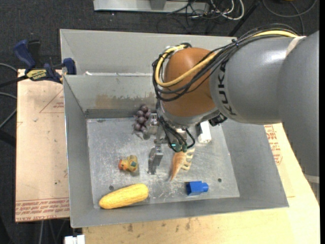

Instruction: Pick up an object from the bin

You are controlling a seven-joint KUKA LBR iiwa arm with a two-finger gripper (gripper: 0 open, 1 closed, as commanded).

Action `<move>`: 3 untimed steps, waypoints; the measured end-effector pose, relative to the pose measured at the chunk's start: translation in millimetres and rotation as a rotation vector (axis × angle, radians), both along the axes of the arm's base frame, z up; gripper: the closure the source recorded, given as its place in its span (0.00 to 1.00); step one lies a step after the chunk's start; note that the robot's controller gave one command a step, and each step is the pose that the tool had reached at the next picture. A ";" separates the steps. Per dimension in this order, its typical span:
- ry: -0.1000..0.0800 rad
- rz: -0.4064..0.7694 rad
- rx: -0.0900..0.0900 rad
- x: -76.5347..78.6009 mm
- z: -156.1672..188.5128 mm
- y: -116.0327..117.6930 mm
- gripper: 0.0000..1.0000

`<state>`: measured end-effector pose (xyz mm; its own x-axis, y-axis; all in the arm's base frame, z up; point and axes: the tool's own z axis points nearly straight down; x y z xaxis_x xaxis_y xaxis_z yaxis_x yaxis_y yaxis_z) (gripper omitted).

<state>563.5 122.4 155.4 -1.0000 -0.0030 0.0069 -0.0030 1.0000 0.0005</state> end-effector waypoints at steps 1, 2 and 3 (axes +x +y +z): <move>-0.007 -0.003 0.001 1.9 4.4 -0.5 0.00; -0.018 0.122 0.002 -9.2 -14.9 -1.4 0.00; -0.010 0.369 0.003 -53.4 -66.5 -28.0 0.00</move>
Offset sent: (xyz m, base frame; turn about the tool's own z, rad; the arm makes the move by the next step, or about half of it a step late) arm -0.0467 -0.0068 -0.0773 -0.4290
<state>510.1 94.4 88.9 -0.9315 -0.3638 -0.0029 -0.3638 0.9315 0.0016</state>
